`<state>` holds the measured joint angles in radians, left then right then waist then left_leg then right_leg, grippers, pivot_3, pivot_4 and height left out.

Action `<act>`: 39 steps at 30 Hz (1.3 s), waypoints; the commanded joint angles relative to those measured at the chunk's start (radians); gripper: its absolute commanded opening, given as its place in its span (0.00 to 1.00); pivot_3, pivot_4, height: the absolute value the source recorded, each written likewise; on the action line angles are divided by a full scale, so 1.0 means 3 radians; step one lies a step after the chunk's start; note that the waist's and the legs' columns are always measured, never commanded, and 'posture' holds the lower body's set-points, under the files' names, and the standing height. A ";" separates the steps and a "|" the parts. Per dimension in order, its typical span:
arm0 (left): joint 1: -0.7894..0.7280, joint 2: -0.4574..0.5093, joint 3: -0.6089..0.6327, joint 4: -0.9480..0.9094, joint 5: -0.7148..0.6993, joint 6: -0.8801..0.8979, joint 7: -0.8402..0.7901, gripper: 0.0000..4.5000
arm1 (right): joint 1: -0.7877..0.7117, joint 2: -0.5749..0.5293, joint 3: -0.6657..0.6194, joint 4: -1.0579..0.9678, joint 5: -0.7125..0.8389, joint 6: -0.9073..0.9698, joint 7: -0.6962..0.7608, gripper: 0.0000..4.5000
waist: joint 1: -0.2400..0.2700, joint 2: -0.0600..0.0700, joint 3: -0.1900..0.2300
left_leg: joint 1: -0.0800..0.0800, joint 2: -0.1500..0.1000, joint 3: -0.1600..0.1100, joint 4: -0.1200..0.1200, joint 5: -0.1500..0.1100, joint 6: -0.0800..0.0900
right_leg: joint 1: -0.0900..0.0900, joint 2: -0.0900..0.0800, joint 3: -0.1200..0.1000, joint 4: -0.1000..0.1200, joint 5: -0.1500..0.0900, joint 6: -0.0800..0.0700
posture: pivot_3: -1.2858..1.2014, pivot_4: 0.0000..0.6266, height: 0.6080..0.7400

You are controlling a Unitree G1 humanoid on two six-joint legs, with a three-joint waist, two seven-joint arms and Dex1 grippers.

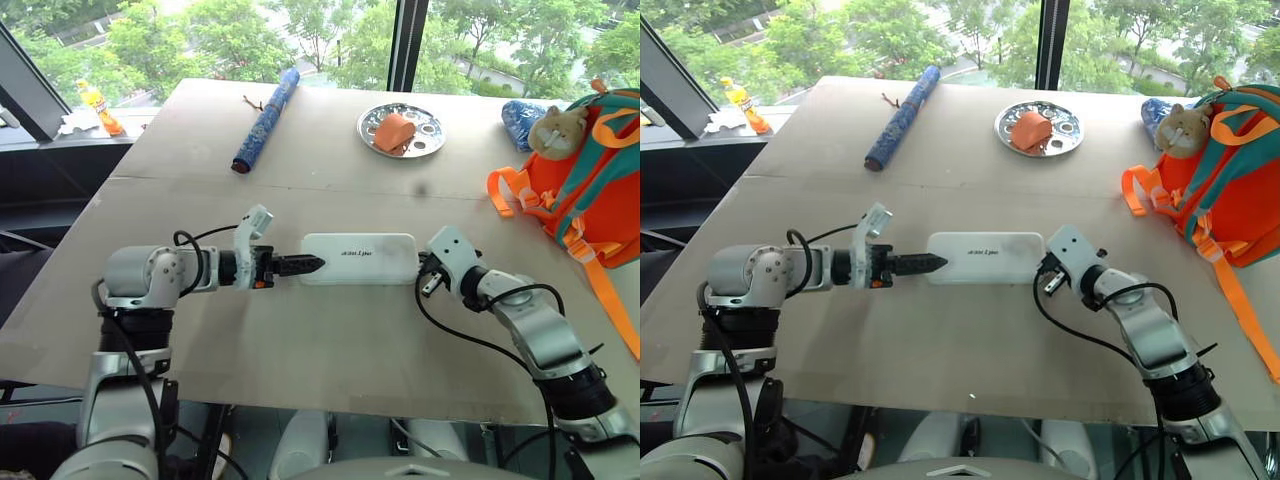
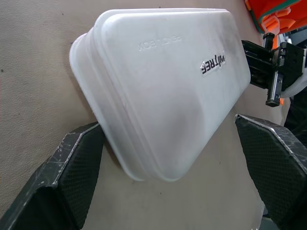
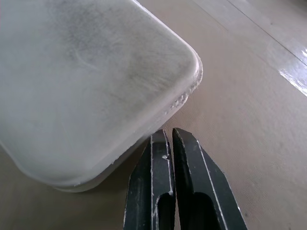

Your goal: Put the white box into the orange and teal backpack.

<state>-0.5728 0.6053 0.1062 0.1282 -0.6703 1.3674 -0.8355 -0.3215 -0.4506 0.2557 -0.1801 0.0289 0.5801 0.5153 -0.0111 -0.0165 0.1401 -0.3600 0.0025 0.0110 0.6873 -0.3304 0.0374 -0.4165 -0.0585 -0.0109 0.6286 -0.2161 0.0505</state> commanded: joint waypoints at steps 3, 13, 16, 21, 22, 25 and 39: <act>-0.0053 -0.0133 -0.0108 0.0188 -0.0173 0.0147 -0.0200 0.98 | -0.0160 0.0147 0.0081 0.0213 -0.0019 -0.0292 0.0121 0.00 | -0.0002 0.0000 0.0000 | -0.0001 -0.0001 -0.0001 0.0000 0.0000 0.0000 | 0.0000 0.0000 0.0000 -0.0001 0.0000 0.0000 | 0.52 0.24 0.93; -0.0120 -0.0411 0.0450 0.0670 -0.0282 0.0211 0.0023 0.70 | -0.0040 0.0109 -0.0018 0.0350 -0.0039 -0.0489 0.0241 0.00 | -0.0012 0.0000 0.0000 | -0.0002 0.0000 -0.0002 -0.0001 0.0001 -0.0001 | -0.0001 -0.0001 -0.0002 -0.0002 0.0000 0.0000 | 0.52 0.24 0.93; -0.0064 -0.0416 0.0457 0.0603 -0.0326 0.0227 0.0019 0.44 | 0.0006 0.0083 -0.0097 0.0295 -0.0007 -0.0494 0.0253 0.00 | -0.0006 -0.0001 -0.0001 | -0.0004 0.0001 -0.0004 -0.0001 0.0001 -0.0001 | -0.0001 -0.0001 -0.0003 -0.0003 0.0000 0.0000 | 0.52 0.24 0.93; -0.0086 -0.0490 0.0634 0.0585 -0.0494 0.0258 0.0075 0.24 | 0.0136 0.0058 -0.0371 -0.0002 0.0224 -0.0288 0.0278 0.00 | 0.0000 -0.0001 -0.0001 | -0.0004 -0.0002 -0.0008 0.0000 0.0001 -0.0001 | 0.0000 -0.0010 -0.0007 -0.0002 0.0000 0.0000 | 0.52 0.24 0.93; -0.0090 -0.0504 0.0695 0.0551 -0.0551 0.0293 0.0079 0.24 | 0.0207 0.0037 -0.0515 -0.0192 0.0414 -0.0166 0.0338 0.09 | -0.0002 -0.0001 -0.0001 | -0.0005 -0.0002 -0.0008 0.0000 0.0001 -0.0002 | 0.0000 -0.0010 -0.0008 -0.0002 0.0000 0.0000 | 0.52 0.24 0.93; -0.0114 -0.0551 0.0947 0.0433 -0.0766 0.0406 0.0118 0.24 | 0.0414 -0.0046 -0.1206 -0.0849 0.0760 0.0308 0.0166 0.27 | 0.0003 0.0003 0.0002 | -0.0013 -0.0002 -0.0013 -0.0001 0.0001 -0.0002 | -0.0004 -0.0013 -0.0010 -0.0003 0.0000 0.0000 | 0.52 0.24 0.93; -0.0320 -0.1061 0.1469 -0.0132 -0.1190 0.0607 0.0897 0.24 | 0.0176 -0.0773 -0.3159 -0.1038 0.1682 0.1999 -0.0464 1.00 | 0.0051 0.0004 0.0003 | -0.0006 -0.0004 -0.0016 -0.0001 0.0001 -0.0001 | 0.0006 -0.0015 -0.0009 -0.0004 0.0000 0.0000 | 0.52 0.24 0.93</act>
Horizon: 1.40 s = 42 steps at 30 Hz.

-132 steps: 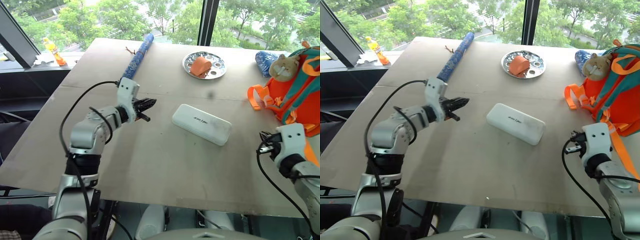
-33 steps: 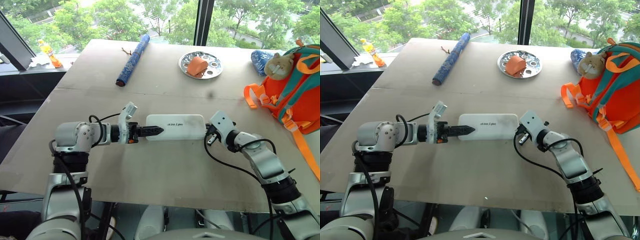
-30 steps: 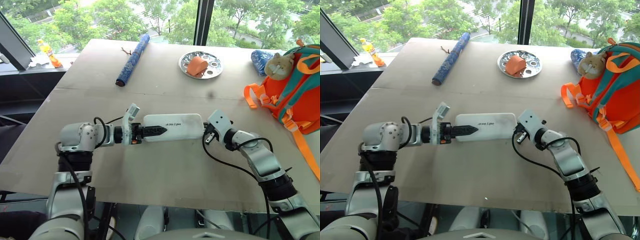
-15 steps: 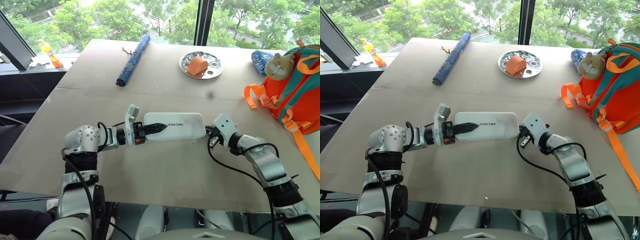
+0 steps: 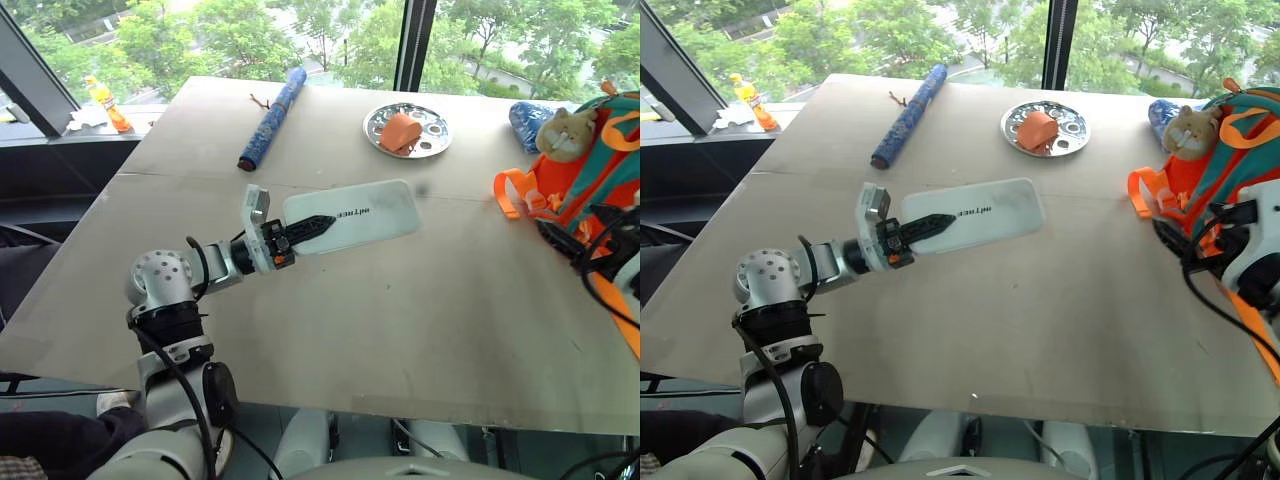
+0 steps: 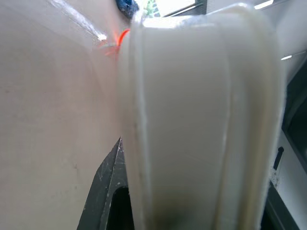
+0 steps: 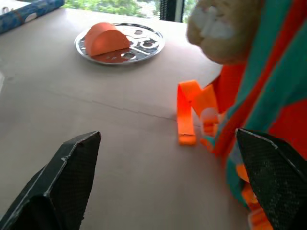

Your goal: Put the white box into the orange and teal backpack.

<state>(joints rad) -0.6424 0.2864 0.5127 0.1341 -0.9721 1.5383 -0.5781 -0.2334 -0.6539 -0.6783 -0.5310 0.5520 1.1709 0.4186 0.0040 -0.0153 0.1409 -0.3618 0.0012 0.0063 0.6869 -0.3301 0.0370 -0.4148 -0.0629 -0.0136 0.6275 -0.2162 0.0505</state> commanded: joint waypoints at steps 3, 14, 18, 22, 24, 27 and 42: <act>-0.0129 -0.0006 0.0163 -0.0143 -0.0241 0.0051 0.0123 0.24 | -0.0454 -0.0117 0.0115 0.0484 -0.0063 -0.0171 -0.0157 1.00 | -0.0024 0.0000 0.0000 | -0.0001 0.0000 0.0002 -0.0002 0.0000 0.0000 | -0.0002 0.0001 -0.0001 -0.0001 0.0000 0.0000 | 0.52 0.24 0.93; -0.0106 -0.0012 0.0245 -0.0266 -0.0329 -0.0047 0.0399 0.24 | -0.1449 -0.0315 0.1032 0.2804 -0.0780 -0.1899 0.0248 0.72 | -0.0064 0.0001 0.0001 | 0.0000 -0.0001 0.0009 -0.0003 0.0001 -0.0001 | -0.0002 0.0001 0.0000 -0.0004 0.0001 0.0001 | 0.52 0.24 0.93; -0.0047 -0.0033 0.0283 -0.0325 -0.0377 -0.0068 0.0476 0.24 | -0.1593 -0.0360 0.1113 0.3265 -0.0903 -0.2258 0.0304 0.27 | -0.0061 0.0002 0.0002 | -0.0002 0.0001 0.0007 -0.0006 0.0002 -0.0003 | -0.0004 0.0001 -0.0003 -0.0005 0.0000 0.0001 | 0.52 0.24 0.93; -0.0014 -0.0069 0.0313 -0.0370 -0.0433 -0.0087 0.0554 0.24 | -0.1627 -0.0363 0.1122 0.3342 -0.0846 -0.2500 0.0517 0.02 | -0.0060 0.0002 0.0002 | -0.0002 0.0001 0.0007 -0.0004 0.0002 -0.0004 | -0.0004 0.0000 -0.0003 -0.0006 0.0001 0.0002 | 0.52 0.24 0.93; -0.0019 -0.0070 0.0350 -0.0348 -0.0464 -0.0108 0.0597 0.24 | -0.1574 -0.0356 0.1059 0.3094 -0.0635 -0.2473 0.0788 0.02 | -0.0062 0.0002 0.0003 | -0.0001 0.0001 0.0007 -0.0003 0.0004 -0.0008 | -0.0003 0.0000 -0.0003 -0.0005 0.0001 0.0002 | 0.52 0.24 0.93; -0.0092 -0.0037 0.0412 -0.0228 -0.0499 -0.0185 0.0650 0.24 | -0.1440 -0.0442 0.0900 0.2309 -0.0005 -0.2036 0.1272 0.02 | -0.0064 0.0016 0.0012 | -0.0002 0.0003 0.0002 -0.0004 0.0006 -0.0012 | -0.0004 0.0001 -0.0008 -0.0004 0.0001 0.0002 | 0.52 0.24 0.93; -0.0412 0.0429 0.0397 0.0175 -0.0691 -0.0228 0.0461 0.24 | -0.0369 -0.0806 0.0326 -0.0247 0.2406 -0.0447 0.0948 0.02 | -0.0031 0.0021 0.0019 | -0.0013 0.0001 -0.0024 -0.0002 0.0007 -0.0014 | 0.0000 -0.0004 -0.0035 -0.0007 0.0000 0.0002 | 0.52 0.24 0.93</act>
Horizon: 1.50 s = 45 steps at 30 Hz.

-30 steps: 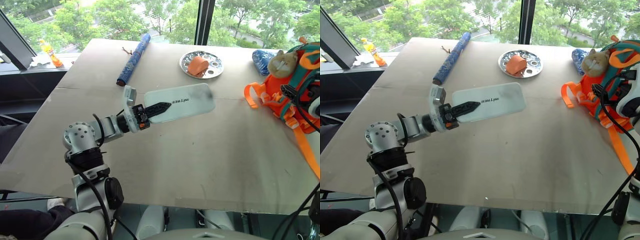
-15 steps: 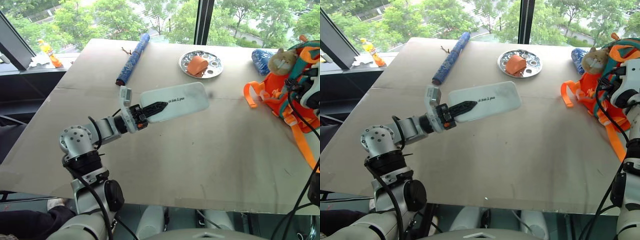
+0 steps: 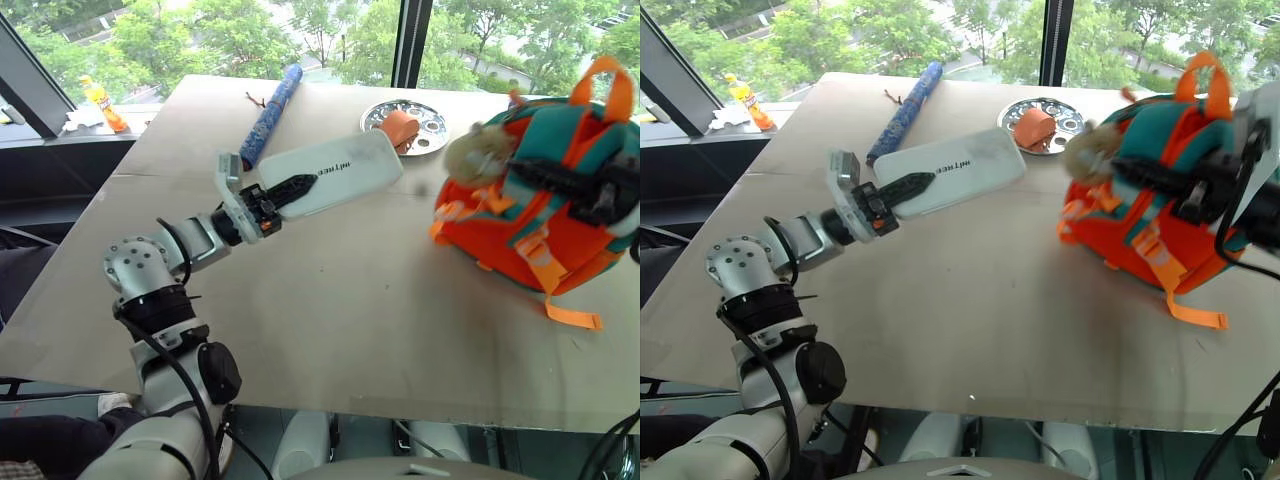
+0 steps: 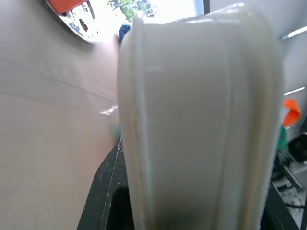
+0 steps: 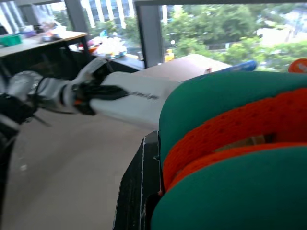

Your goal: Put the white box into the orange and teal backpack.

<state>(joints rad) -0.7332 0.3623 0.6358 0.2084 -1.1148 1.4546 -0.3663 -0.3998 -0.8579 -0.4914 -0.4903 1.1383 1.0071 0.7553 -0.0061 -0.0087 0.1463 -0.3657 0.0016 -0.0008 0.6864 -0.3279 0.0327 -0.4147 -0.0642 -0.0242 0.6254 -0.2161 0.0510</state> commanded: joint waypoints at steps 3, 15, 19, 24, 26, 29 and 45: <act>-0.0093 0.0514 -0.0374 -0.0265 -0.0162 -0.0006 -0.0776 0.24 | 0.0781 -0.0169 -0.0409 -0.0618 0.0351 0.0139 -0.0304 0.02 | 0.0041 -0.0011 0.0003 | -0.0005 0.0000 -0.0013 -0.0001 0.0000 0.0000 | 0.0001 0.0002 -0.0014 -0.0001 -0.0001 -0.0001 | 0.52 0.24 0.93; -0.0226 0.0913 -0.2072 -0.0748 0.1309 -0.2303 -0.2629 0.24 | 0.1577 -0.0467 -0.0834 -0.0560 0.0151 -0.0025 0.0032 0.02 | 0.0072 -0.0014 0.0004 | 0.0003 -0.0008 -0.0009 0.0001 0.0001 0.0001 | 0.0012 0.0001 -0.0008 -0.0006 -0.0002 -0.0001 | 0.52 0.24 0.93; -0.0360 0.0794 -0.2250 -0.0481 0.1744 -0.3032 -0.2792 0.24 | 0.1743 -0.0551 -0.1027 -0.0543 0.0196 0.0020 0.0145 0.02 | 0.0075 -0.0015 0.0005 | 0.0000 -0.0006 -0.0010 -0.0001 0.0000 0.0003 | 0.0011 0.0003 -0.0008 -0.0010 -0.0002 -0.0001 | 0.52 0.24 0.93; -0.0483 0.0724 -0.2328 -0.0235 0.2011 -0.3502 -0.2979 0.24 | 0.1939 -0.0596 -0.1201 -0.0556 0.0176 0.0023 0.0235 0.02 | 0.0084 -0.0019 0.0007 | -0.0003 -0.0007 -0.0010 0.0002 -0.0003 0.0010 | 0.0011 0.0003 -0.0008 -0.0009 -0.0001 -0.0001 | 0.52 0.24 0.93; -0.0521 0.0698 -0.2351 -0.0178 0.2079 -0.3639 -0.3045 0.24 | 0.2001 -0.0602 -0.1261 -0.0576 0.0184 0.0027 0.0261 0.02 | 0.0084 -0.0020 0.0008 | -0.0004 -0.0007 -0.0011 0.0003 -0.0004 0.0012 | 0.0011 0.0003 -0.0009 -0.0010 -0.0001 -0.0001 | 0.52 0.24 0.93; -0.0562 0.0653 -0.2412 -0.0140 0.2143 -0.3749 -0.3148 0.24 | 0.2052 -0.0599 -0.1301 -0.0604 0.0192 0.0014 0.0260 0.02 | 0.0081 -0.0020 0.0008 | -0.0008 -0.0007 -0.0012 0.0004 -0.0006 0.0014 | 0.0011 0.0003 -0.0010 -0.0009 -0.0001 0.0000 | 0.52 0.24 0.93; -0.0858 0.0137 -0.2785 -0.0098 0.2355 -0.3858 -0.3354 0.24 | 0.1768 -0.0641 -0.0979 -0.0708 0.0291 -0.0092 0.0060 0.02 | 0.0081 -0.0021 0.0008 | -0.0009 -0.0008 -0.0014 0.0012 -0.0007 0.0016 | 0.0011 0.0003 -0.0012 -0.0007 -0.0002 0.0001 | 0.52 0.24 0.93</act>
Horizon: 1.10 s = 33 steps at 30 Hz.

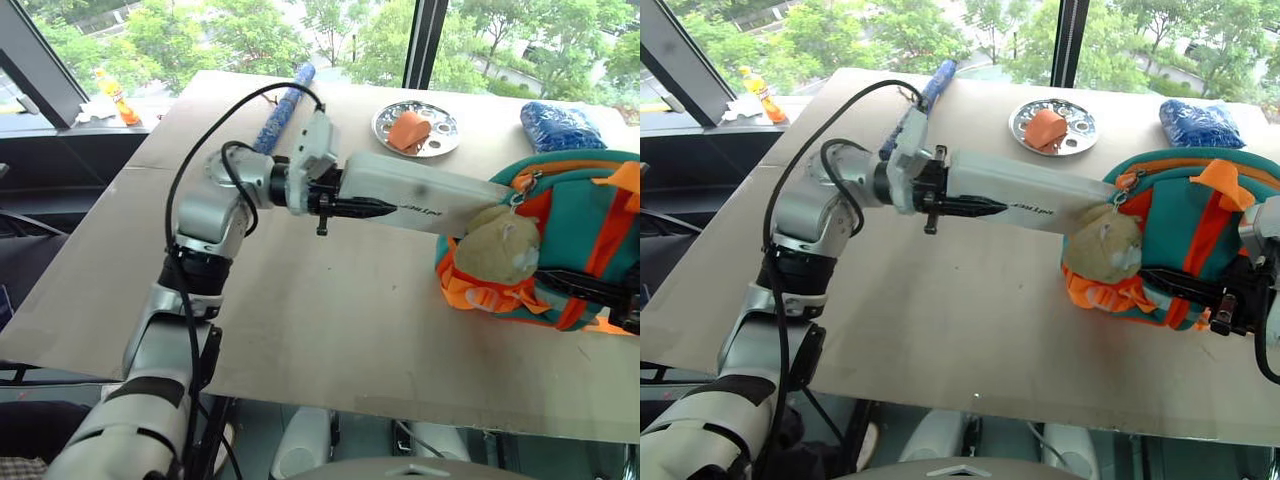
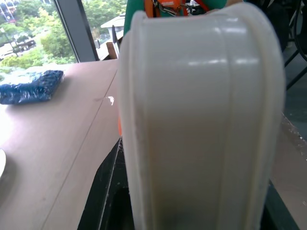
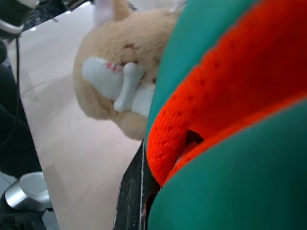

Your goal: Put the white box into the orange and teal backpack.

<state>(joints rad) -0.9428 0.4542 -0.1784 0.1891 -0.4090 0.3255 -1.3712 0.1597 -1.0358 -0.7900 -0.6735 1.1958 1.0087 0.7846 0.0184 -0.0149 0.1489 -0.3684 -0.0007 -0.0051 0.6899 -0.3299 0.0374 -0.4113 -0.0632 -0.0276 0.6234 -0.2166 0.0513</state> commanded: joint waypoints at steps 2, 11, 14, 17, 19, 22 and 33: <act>-0.0214 -0.0295 -0.0135 0.0018 0.0118 -0.0124 0.0090 0.24 | -0.0146 -0.0039 0.0075 -0.0119 0.0138 -0.0107 -0.0069 0.02 | 0.0004 0.0000 0.0000 | -0.0001 -0.0001 -0.0001 0.0000 0.0000 0.0000 | 0.0000 0.0000 -0.0001 0.0000 0.0000 0.0000 | 0.52 0.24 0.93; -0.0294 -0.0795 -0.0296 0.0094 0.0210 -0.0202 0.0051 0.24 | -0.0284 -0.0047 0.0279 -0.0114 0.0142 -0.0171 -0.0112 0.02 | 0.0005 0.0000 0.0000 | -0.0003 -0.0003 -0.0004 0.0003 0.0000 0.0000 | 0.0000 0.0000 -0.0002 0.0001 0.0000 0.0001 | 0.52 0.24 0.93; -0.0300 -0.0794 -0.0185 0.0123 -0.0094 -0.0051 -0.0387 0.24 | -0.0205 -0.0029 0.0249 -0.0068 0.0014 -0.0205 -0.0053 0.02 | -0.0004 0.0000 0.0000 | -0.0002 -0.0002 -0.0002 0.0003 0.0000 0.0000 | 0.0000 0.0000 -0.0001 0.0002 -0.0001 0.0001 | 0.52 0.24 0.93; -0.0344 -0.0711 -0.0138 0.0203 -0.0093 0.0033 -0.0513 0.24 | -0.0080 -0.0044 0.0093 -0.0017 -0.0104 -0.0215 0.0041 0.02 | -0.0013 0.0000 0.0000 | -0.0002 -0.0002 -0.0003 0.0001 0.0000 0.0000 | -0.0001 0.0003 -0.0002 0.0003 -0.0001 0.0001 | 0.52 0.24 0.93; -0.0351 -0.0729 -0.0121 0.0175 -0.0135 0.0069 -0.0585 0.24 | -0.0055 -0.0066 0.0033 0.0004 -0.0205 -0.0258 0.0089 0.02 | -0.0012 0.0000 0.0000 | -0.0002 0.0001 -0.0002 0.0001 0.0000 0.0000 | -0.0001 0.0003 -0.0001 0.0004 -0.0001 0.0001 | 0.52 0.24 0.93; -0.0348 -0.0765 -0.0061 0.0087 -0.0166 0.0152 -0.0511 0.24 | -0.0139 -0.0093 0.0064 0.0023 -0.0239 -0.0307 0.0127 0.02 | -0.0010 0.0000 0.0000 | -0.0002 0.0000 0.0000 0.0003 0.0000 0.0001 | -0.0001 0.0002 0.0001 0.0003 -0.0001 0.0001 | 0.52 0.24 0.93; -0.0124 -0.0315 0.0136 -0.0663 -0.0209 0.0992 0.0070 0.24 | -0.1693 0.0125 0.1538 0.0211 -0.0526 -0.0629 -0.0065 0.02 | -0.0087 0.0006 0.0004 | 0.0006 0.0007 0.0001 -0.0004 0.0001 -0.0001 | -0.0003 0.0004 0.0005 0.0007 -0.0001 0.0001 | 0.52 0.24 0.93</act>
<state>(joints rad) -0.9829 0.3804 -0.1028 0.1098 -0.4136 0.5919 -1.3474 -0.3247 -1.0045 -0.3669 -0.5957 1.0734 0.8528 0.7752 -0.0077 -0.0132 0.1501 -0.3673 0.0013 -0.0051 0.6886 -0.3297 0.0371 -0.4122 -0.0621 -0.0263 0.6258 -0.2168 0.0515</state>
